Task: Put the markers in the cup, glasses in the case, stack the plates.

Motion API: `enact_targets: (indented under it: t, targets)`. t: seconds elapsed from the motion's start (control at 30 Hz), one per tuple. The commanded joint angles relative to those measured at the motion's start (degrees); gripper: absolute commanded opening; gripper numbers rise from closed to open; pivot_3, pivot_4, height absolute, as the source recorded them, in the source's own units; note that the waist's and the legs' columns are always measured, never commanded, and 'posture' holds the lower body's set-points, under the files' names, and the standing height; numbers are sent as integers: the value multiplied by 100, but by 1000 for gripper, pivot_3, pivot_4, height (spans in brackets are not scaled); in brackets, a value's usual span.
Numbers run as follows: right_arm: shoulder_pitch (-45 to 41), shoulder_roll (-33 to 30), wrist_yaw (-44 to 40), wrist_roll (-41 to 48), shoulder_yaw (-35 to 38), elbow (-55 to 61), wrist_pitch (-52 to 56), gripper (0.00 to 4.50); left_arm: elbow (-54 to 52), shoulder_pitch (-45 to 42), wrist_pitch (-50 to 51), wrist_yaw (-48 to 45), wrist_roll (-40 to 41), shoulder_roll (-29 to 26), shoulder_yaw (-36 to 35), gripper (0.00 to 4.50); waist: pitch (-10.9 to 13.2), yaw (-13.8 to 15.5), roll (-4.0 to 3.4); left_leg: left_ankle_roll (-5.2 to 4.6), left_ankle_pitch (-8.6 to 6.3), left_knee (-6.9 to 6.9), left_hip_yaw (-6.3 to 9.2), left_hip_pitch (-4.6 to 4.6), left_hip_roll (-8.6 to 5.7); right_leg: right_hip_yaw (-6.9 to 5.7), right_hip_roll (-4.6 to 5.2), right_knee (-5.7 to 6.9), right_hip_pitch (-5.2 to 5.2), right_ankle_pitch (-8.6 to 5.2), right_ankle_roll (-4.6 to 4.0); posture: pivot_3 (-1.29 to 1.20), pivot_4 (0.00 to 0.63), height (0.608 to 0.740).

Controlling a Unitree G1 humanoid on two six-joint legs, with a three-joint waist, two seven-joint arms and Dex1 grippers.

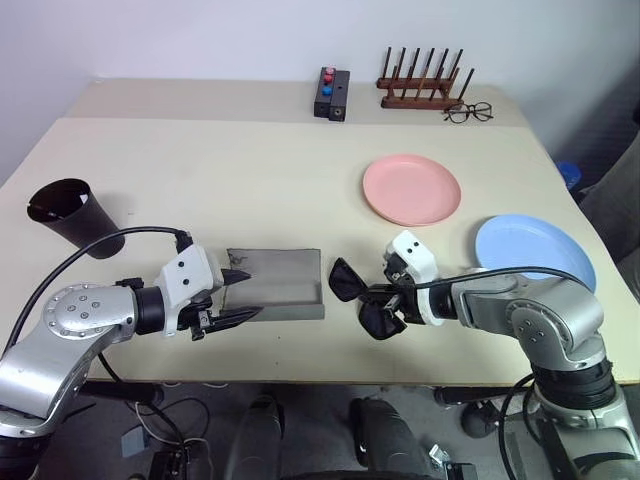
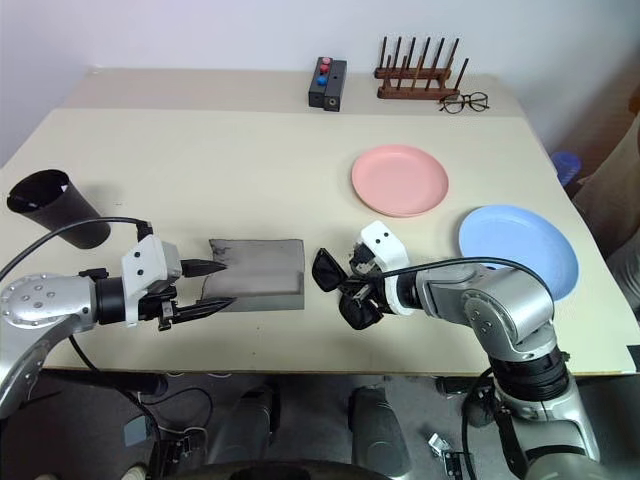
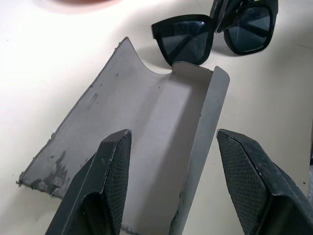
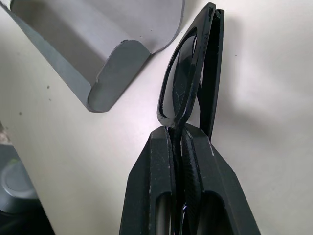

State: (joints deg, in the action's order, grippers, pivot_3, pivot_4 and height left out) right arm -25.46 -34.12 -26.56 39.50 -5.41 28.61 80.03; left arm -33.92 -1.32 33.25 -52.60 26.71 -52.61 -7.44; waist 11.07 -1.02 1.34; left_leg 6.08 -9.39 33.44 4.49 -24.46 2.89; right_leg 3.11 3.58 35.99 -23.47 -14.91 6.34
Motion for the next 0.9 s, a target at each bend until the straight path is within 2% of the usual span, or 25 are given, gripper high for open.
enact_targets:
  t: [0.03, 0.33, 0.57, 0.7, 0.9]
  targets:
    - [-5, -417, -35, -428, -208, -132, -382, 5, -22, -84, -101, 28, -3, 9, -77, 2842, 0, 1, 0, -1, -1, 1, -1, -1, 0, 0, 1, -4, -2, 1, -1, 0, 150, 740]
    - [-562, -962, -1009, -575, -493, -369, -1574, 5, 483, -44, -333, 376, -193, 118, -615, 2842, 2, -9, -2, -10, -4, 3, -8, -27, 0, 0, 1, -27, -2, 9, -10, 0, 150, 740]
    - [-1163, -1187, -2395, -696, -706, -498, -2655, 5, 637, 469, -665, 385, -109, 245, -1518, 2842, 7, -24, -5, -13, -5, -24, -11, -49, 4, 1, -5, 12, -53, -3, 11, 0, 150, 740]
    - [-1899, -650, -2859, -826, -1081, -970, -3054, 5, 747, 913, -1009, 221, -118, 334, -1925, 2842, 8, -94, -6, -12, -4, -14, -15, -51, 6, 4, -6, 16, -57, 0, 6, 0, 150, 740]
    - [-2592, 529, -2954, -972, -1686, -1606, -2993, 5, 1051, 1245, -1411, 164, 83, 782, -2254, 2842, 7, -154, -6, -12, -4, -12, -16, -52, 6, 4, -6, 19, -56, 3, 2, 0, 150, 740]
